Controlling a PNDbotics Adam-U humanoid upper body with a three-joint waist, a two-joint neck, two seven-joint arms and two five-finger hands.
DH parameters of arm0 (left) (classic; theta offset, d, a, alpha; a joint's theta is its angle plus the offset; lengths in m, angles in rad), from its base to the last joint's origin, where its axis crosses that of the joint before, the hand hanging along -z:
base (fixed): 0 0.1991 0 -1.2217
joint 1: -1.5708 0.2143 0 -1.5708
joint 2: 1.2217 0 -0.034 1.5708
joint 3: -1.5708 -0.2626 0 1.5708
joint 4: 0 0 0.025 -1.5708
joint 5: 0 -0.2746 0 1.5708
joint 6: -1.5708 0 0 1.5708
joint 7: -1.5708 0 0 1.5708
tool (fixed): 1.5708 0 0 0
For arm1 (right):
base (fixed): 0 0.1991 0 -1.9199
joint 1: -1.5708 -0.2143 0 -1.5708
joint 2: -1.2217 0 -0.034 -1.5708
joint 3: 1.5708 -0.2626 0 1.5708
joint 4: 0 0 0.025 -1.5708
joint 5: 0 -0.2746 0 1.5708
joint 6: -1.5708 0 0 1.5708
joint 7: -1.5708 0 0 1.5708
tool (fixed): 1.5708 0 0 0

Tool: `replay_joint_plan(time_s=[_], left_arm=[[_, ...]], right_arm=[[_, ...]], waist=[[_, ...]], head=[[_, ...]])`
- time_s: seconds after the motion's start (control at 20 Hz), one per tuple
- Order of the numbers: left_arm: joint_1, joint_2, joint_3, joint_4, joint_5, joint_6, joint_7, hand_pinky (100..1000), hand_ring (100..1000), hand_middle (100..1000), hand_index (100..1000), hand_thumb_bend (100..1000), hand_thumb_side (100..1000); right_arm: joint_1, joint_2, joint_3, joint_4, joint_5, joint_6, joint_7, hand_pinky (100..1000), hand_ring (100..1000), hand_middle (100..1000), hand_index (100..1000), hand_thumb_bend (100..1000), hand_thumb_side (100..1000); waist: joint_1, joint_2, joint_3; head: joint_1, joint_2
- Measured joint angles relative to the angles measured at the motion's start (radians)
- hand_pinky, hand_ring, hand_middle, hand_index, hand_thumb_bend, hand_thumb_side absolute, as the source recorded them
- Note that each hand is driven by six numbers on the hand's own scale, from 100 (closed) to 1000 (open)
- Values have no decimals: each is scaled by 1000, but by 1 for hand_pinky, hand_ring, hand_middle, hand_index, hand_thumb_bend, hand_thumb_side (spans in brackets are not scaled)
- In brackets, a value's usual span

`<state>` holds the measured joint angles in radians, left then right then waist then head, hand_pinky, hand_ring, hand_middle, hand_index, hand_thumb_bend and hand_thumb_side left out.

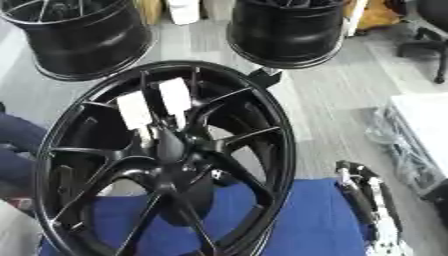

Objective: Pull the pin out of the wheel hub.

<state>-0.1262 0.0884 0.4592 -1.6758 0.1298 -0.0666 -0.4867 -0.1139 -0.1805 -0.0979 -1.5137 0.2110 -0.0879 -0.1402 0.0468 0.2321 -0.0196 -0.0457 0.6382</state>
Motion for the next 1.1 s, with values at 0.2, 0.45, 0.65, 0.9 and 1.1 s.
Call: replay_joint_plan(time_s=[0.2, 0.45, 0.65, 0.9, 1.1], left_arm=[[-6, 49, -10, -51, -1, -38, -29, 807, 711, 689, 741, 352, 466], [-13, 171, -80, -168, -49, -113, -82, 814, 739, 728, 810, 482, 425], [-50, 275, -162, -218, -111, -179, -136, 807, 742, 733, 827, 516, 431], [-170, 407, -284, -136, -193, -262, -198, 791, 743, 739, 838, 627, 450], [-270, 509, -376, -37, -258, -326, -192, 779, 738, 736, 837, 625, 488]], right_arm=[[0, 0, 0, 0, 0, 0, 0, 602, 562, 596, 717, 100, 771], [6, -16, 0, 0, 8, 1, -1, 603, 562, 596, 717, 100, 768], [10, -34, -1, 0, 17, 1, 0, 603, 562, 596, 717, 100, 768], [26, -50, -1, 3, 24, 4, 0, 603, 562, 597, 717, 100, 772], [30, -54, 0, 6, 29, 6, 2, 602, 562, 597, 717, 100, 774]], waist=[[8, -3, 0], [43, -12, 1], [64, -18, -1], [87, -34, -6], [93, -44, -22]], head=[[-4, 0], [-14, -2], [-18, -4], [-19, 0], [-17, 6]])
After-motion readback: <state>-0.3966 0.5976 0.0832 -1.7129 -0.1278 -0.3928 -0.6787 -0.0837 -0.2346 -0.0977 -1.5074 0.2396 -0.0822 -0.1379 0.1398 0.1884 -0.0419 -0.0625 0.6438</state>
